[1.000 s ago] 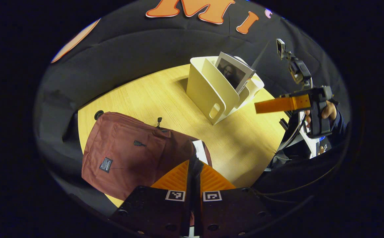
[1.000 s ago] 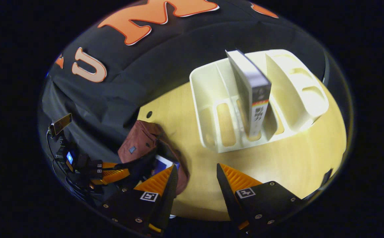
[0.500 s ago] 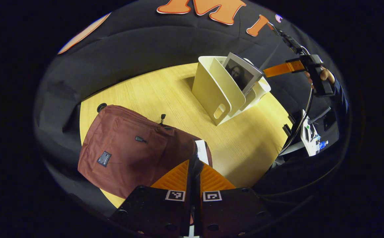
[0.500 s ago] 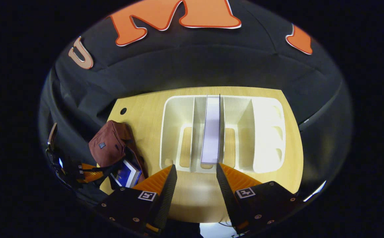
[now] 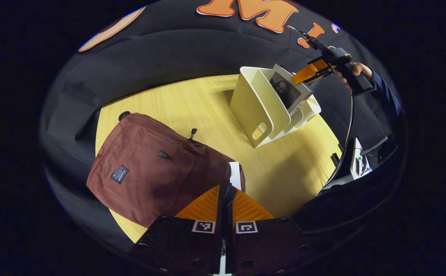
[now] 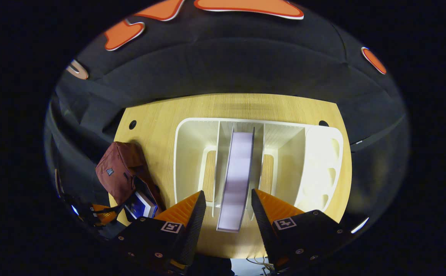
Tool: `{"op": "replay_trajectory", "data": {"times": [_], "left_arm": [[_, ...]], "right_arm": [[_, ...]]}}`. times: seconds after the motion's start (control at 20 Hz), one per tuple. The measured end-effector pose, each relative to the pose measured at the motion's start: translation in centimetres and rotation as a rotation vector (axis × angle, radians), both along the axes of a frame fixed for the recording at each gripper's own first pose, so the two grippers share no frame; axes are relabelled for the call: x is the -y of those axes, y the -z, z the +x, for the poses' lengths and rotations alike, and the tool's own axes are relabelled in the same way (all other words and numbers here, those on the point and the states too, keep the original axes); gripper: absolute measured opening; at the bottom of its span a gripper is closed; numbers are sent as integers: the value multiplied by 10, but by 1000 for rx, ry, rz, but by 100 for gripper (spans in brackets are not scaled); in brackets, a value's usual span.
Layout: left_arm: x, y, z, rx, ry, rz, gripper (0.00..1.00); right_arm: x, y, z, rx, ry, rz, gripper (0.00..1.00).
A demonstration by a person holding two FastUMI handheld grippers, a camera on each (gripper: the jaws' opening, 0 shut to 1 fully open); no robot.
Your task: Open the schoolbag, grab two books from the bookshelf and put them into the schoolbag.
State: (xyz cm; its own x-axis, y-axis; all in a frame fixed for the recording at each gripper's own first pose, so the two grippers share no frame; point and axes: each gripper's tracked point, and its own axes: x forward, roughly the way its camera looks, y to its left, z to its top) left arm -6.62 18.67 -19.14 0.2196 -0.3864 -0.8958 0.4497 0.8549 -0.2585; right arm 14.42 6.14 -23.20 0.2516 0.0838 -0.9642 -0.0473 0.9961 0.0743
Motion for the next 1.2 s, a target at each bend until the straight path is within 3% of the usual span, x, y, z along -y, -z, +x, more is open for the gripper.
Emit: {"op": "replay_trajectory", "data": {"times": [0.2, 0.4, 0.45, 0.5, 0.75, 0.8, 0.85, 0.9, 1.2], "left_arm": [[-2, 0, -2, -8, -33, 12, 5], [-3, 1, -5, -11, -49, 21, 5], [-4, -1, -6, -13, -51, 20, 5], [-4, -1, -5, -13, -55, 18, 5], [-4, 1, -7, -11, -47, 2, 5], [-5, 1, -7, -11, -43, 1, 5], [-5, 0, -8, -12, -39, -1, 5], [-4, 1, -9, -14, -35, -3, 6], [-7, -1, -8, -2, 9, -28, 5]], "right_arm": [[9, 28, 15, -44, -13, -42, 70], [20, 45, 24, -71, 12, -86, 54], [20, 45, 26, -75, 26, -84, 60], [20, 47, 28, -78, 42, -81, 43], [23, 17, 24, -48, 81, -71, 37], [22, 6, 23, -37, 78, -65, 29], [22, -6, 20, -22, 78, -61, 46], [21, -18, 17, -8, 75, -58, 37], [20, -87, -9, 81, 97, -74, 36]]}}
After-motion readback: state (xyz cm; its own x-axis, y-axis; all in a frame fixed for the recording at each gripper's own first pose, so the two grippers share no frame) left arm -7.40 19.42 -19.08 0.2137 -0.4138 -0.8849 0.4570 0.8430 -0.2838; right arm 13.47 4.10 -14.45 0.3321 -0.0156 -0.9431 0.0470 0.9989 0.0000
